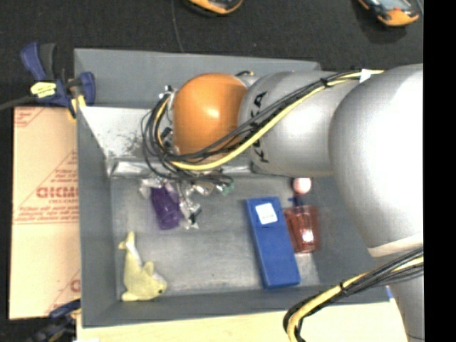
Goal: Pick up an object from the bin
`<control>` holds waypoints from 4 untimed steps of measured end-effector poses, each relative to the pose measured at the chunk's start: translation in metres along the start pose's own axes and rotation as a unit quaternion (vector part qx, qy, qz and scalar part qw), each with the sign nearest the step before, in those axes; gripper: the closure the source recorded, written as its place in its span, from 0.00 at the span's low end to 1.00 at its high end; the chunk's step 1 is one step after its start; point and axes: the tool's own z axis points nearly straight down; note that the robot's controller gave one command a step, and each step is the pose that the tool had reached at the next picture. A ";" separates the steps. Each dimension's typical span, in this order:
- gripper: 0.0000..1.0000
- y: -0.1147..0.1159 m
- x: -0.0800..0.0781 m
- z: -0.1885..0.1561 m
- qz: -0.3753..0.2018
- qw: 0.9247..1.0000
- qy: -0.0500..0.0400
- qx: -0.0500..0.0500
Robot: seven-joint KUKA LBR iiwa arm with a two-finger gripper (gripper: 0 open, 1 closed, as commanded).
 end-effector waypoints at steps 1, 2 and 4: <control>1.00 -0.008 -0.019 0.021 -0.103 0.995 -0.003 0.000; 1.00 -0.008 -0.019 0.021 -0.103 0.995 -0.003 0.000; 1.00 0.008 -0.023 -0.115 -0.121 0.993 -0.003 0.000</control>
Offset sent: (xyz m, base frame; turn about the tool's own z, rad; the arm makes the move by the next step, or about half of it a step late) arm 0.0000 0.0000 0.0000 0.0000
